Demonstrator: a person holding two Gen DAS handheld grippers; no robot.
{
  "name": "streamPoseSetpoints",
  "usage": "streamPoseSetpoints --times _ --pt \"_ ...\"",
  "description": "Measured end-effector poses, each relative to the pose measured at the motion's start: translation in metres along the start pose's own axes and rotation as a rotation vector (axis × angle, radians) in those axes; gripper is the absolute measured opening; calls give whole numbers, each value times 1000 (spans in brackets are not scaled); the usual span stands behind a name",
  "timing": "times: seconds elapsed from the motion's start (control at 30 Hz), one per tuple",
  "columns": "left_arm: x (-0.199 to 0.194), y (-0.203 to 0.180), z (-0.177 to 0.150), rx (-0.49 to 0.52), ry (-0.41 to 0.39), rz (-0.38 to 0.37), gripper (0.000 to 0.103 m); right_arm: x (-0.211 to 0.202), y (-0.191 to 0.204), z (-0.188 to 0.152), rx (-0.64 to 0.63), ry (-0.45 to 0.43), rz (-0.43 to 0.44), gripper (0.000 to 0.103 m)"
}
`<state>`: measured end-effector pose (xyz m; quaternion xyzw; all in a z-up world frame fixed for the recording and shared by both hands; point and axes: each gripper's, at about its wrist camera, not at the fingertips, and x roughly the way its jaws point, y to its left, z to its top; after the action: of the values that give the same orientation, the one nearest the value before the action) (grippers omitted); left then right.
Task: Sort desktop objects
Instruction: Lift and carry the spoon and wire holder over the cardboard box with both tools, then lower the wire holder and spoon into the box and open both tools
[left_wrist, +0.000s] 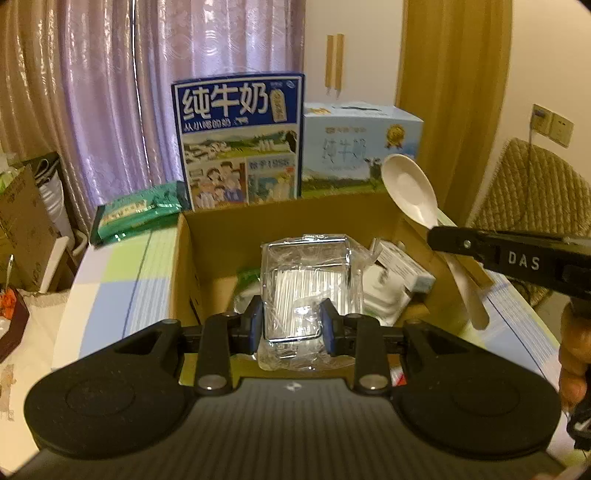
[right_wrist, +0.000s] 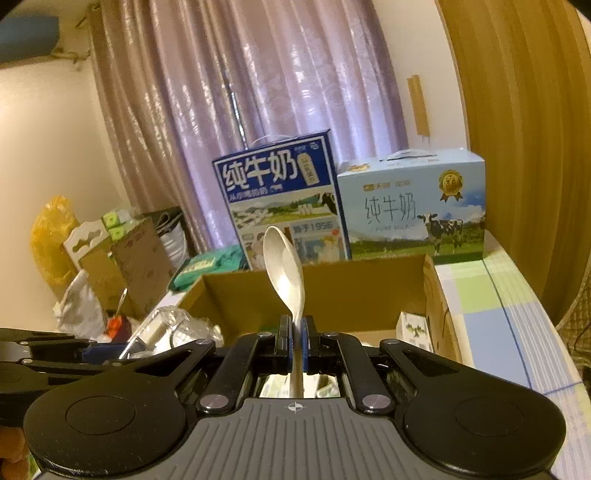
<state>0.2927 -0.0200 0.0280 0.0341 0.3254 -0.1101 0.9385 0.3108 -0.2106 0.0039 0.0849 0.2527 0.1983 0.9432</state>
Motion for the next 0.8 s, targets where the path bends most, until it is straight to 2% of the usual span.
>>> streamPoseSetpoints --times 0.17,0.43,0.8 --pt "20 9 14 -14 5 21 26 23 -4 7 18 3 -10 1" --pt "45 16 16 -26 27 36 26 51 -3 12 27 12 -5 1" --pt "54 19 13 -32 44 36 26 58 -7 10 49 25 -9 1"
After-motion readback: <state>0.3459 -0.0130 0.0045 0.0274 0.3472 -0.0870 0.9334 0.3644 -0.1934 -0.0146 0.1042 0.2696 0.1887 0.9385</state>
